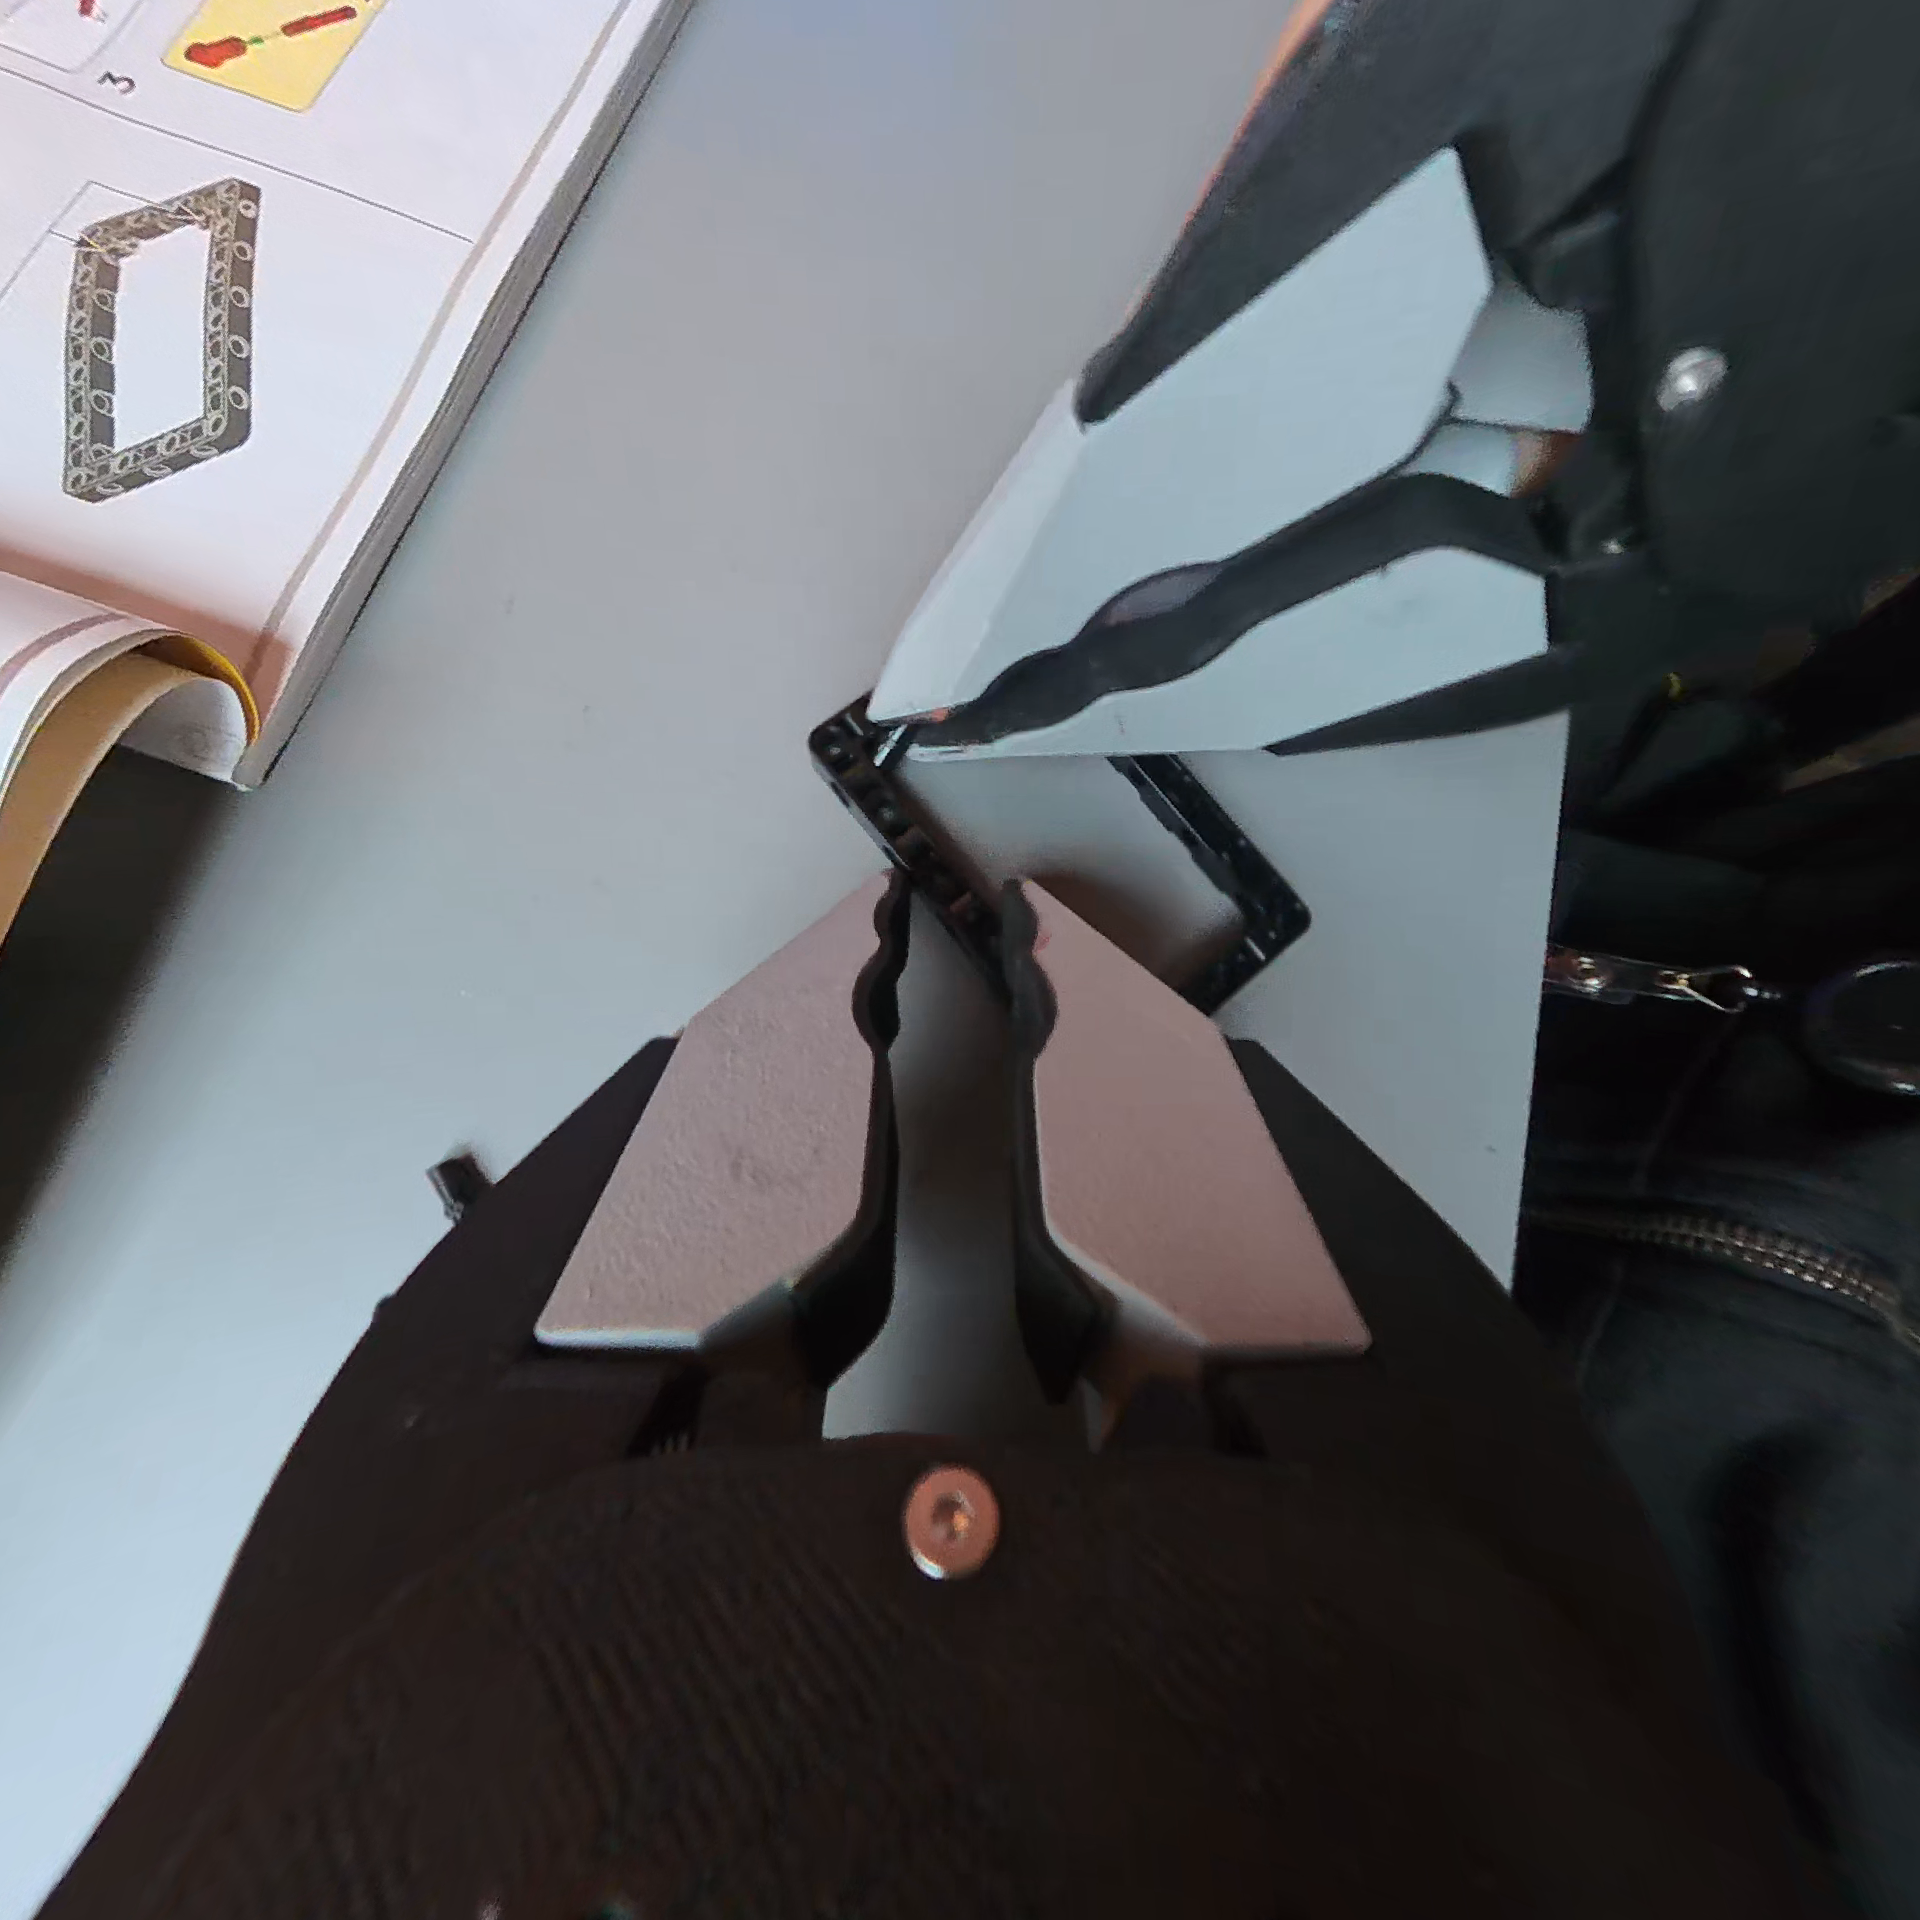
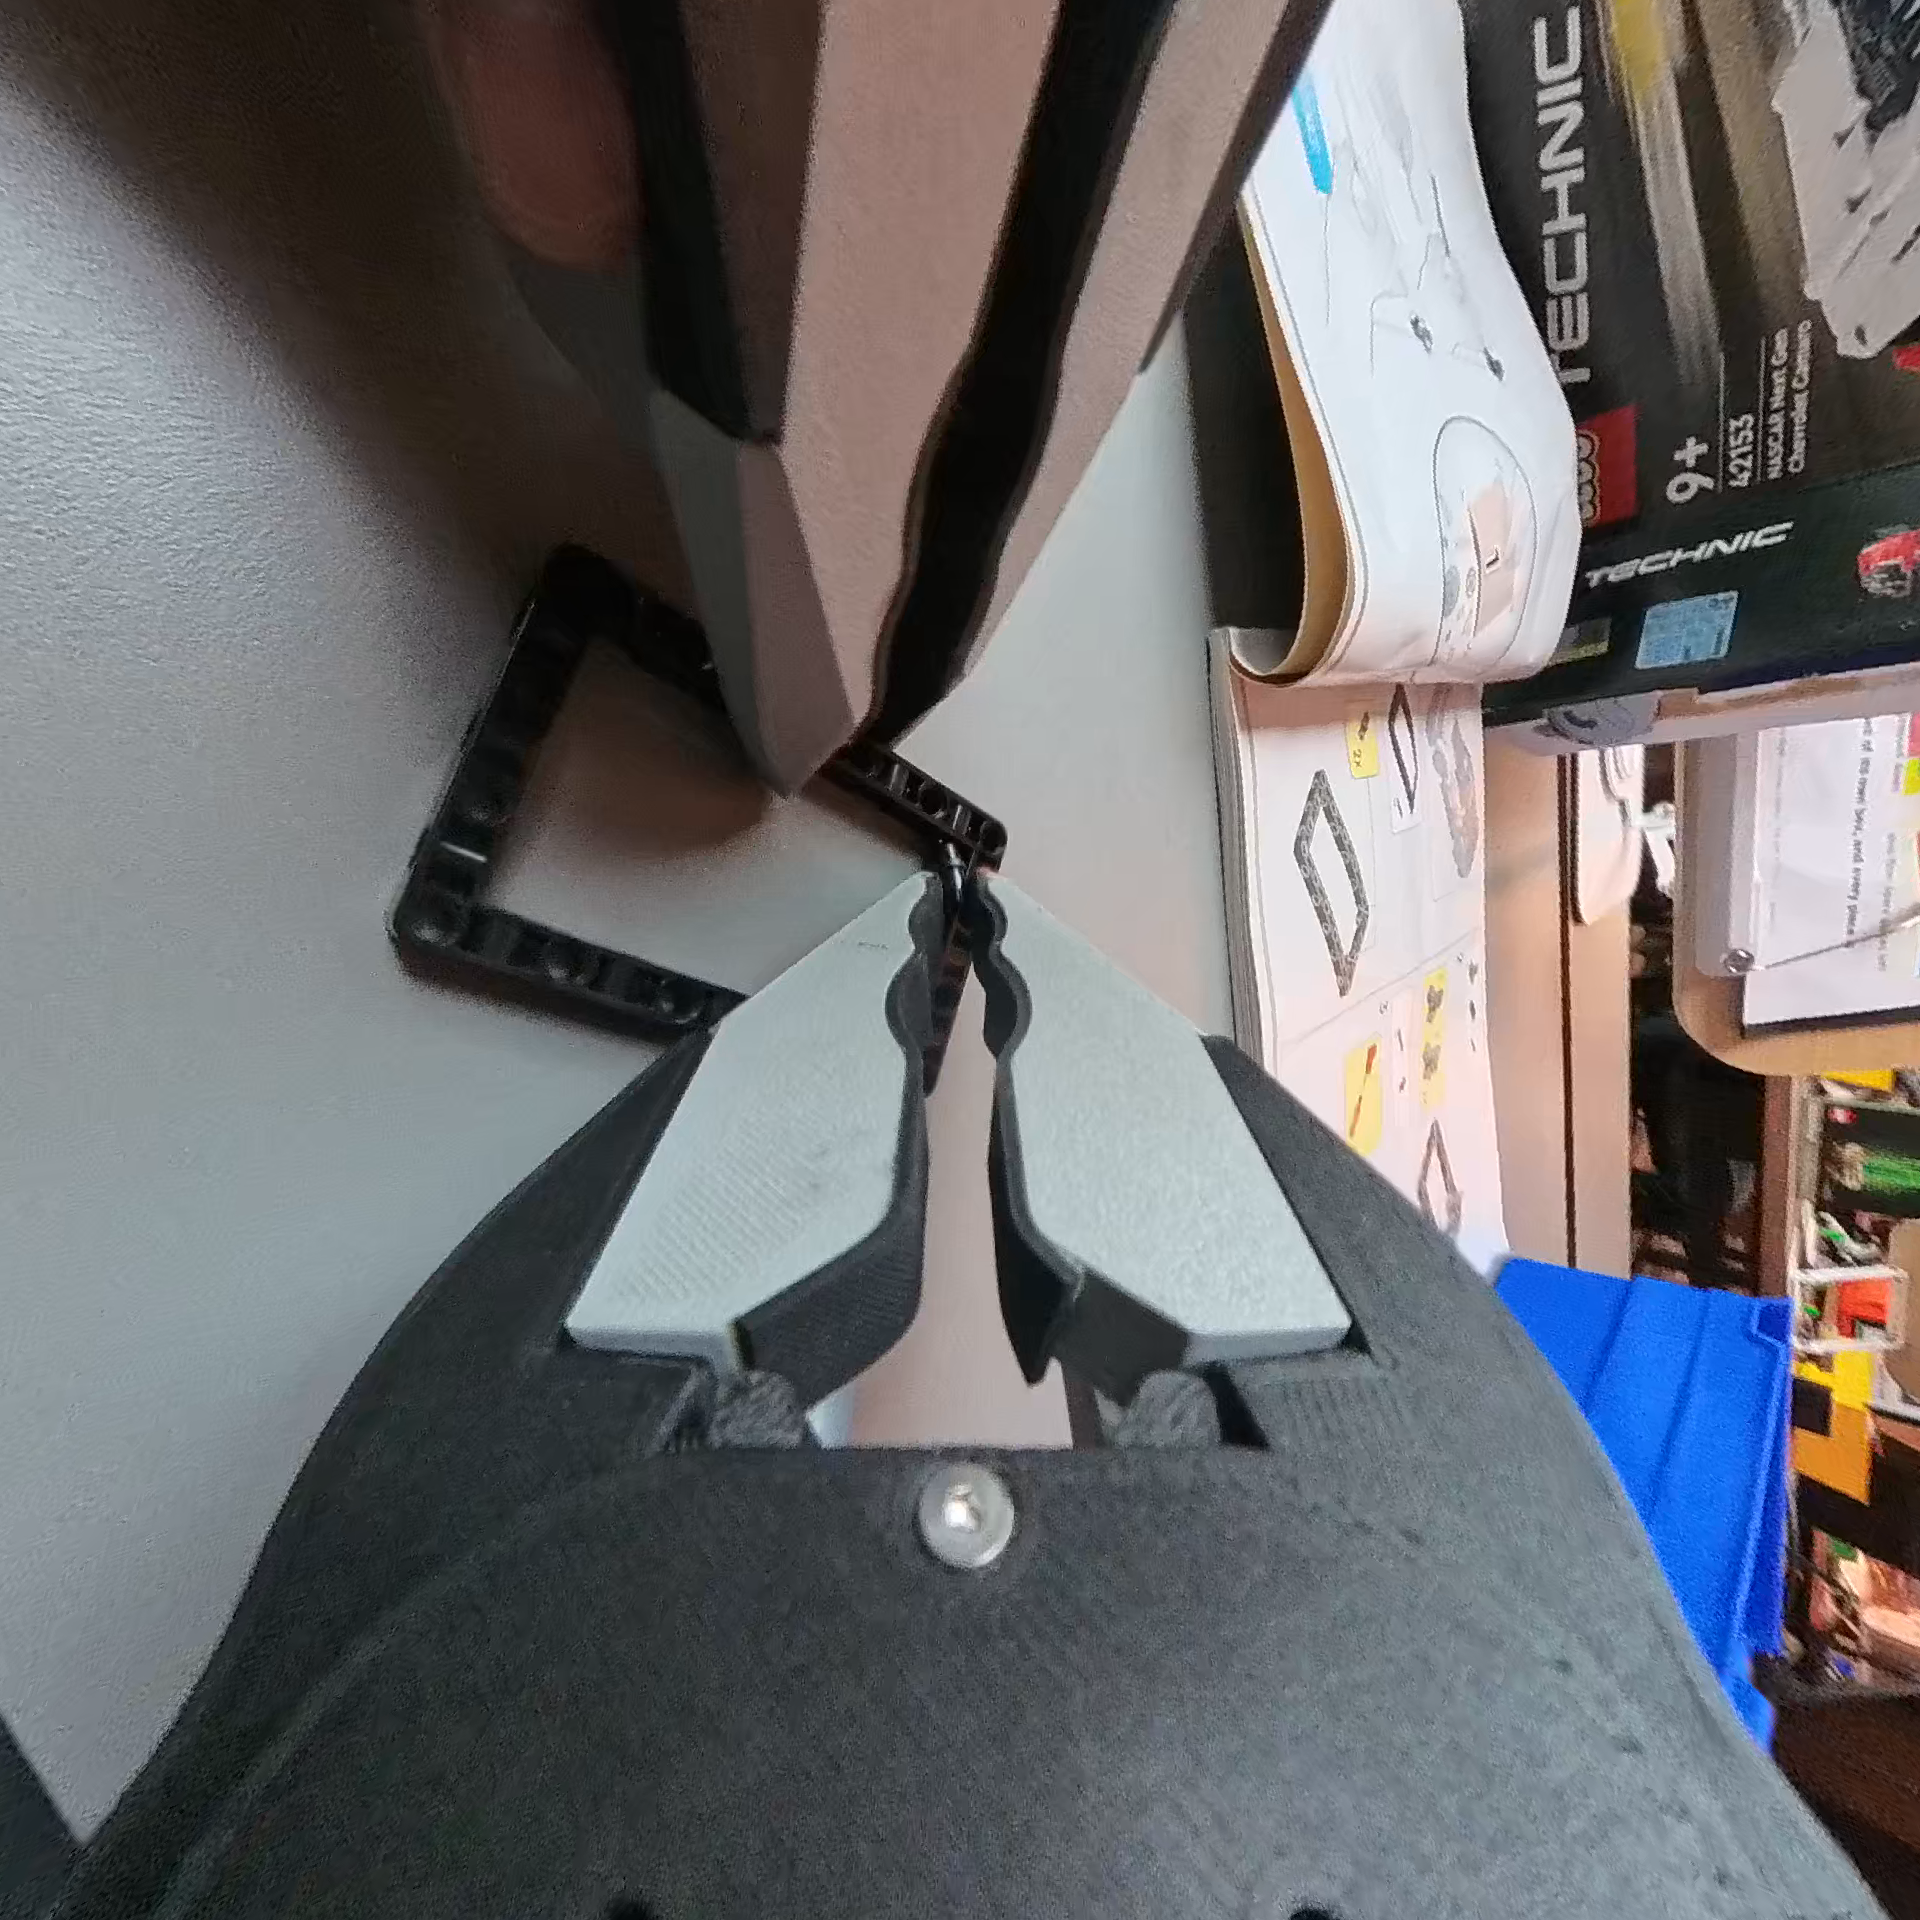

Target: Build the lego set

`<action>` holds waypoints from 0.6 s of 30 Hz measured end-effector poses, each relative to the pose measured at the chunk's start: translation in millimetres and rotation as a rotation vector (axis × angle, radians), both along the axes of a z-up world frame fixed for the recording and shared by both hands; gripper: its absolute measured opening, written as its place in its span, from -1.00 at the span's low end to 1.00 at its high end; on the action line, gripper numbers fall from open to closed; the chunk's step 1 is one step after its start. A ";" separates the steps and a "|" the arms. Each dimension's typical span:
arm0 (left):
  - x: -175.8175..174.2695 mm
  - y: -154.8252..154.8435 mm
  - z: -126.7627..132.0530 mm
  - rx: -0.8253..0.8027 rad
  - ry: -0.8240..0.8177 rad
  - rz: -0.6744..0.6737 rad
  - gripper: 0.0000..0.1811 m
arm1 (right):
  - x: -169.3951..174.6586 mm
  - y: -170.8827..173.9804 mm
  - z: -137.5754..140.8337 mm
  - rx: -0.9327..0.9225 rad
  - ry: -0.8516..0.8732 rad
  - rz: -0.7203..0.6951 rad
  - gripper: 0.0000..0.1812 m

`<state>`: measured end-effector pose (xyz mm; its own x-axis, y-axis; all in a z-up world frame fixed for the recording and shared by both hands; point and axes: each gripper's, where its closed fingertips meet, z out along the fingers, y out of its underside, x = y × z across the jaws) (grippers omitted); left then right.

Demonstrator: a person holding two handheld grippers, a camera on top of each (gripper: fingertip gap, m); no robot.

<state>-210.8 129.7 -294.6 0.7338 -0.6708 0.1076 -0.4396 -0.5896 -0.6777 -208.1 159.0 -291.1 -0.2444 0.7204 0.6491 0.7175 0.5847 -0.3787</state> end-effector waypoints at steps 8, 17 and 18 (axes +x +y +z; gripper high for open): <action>6.4 -15.4 0.9 -0.021 -0.040 -0.033 -0.81 | 3.3 -8.8 1.4 -0.315 0.033 0.053 -0.98; 11.5 -19.2 0.4 -0.012 0.014 -0.044 -0.81 | 7.3 -9.8 1.2 -0.371 -0.013 0.181 -0.98; 11.3 -20.0 0.4 -0.011 0.019 -0.043 -0.81 | 6.6 -10.4 1.0 -0.347 -0.025 0.202 -0.98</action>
<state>-199.5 109.7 -294.2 0.7064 -0.7005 0.1018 -0.4771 -0.5774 -0.6625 -201.5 148.6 -290.1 -0.4162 0.8315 0.3679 0.6125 0.5555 -0.5624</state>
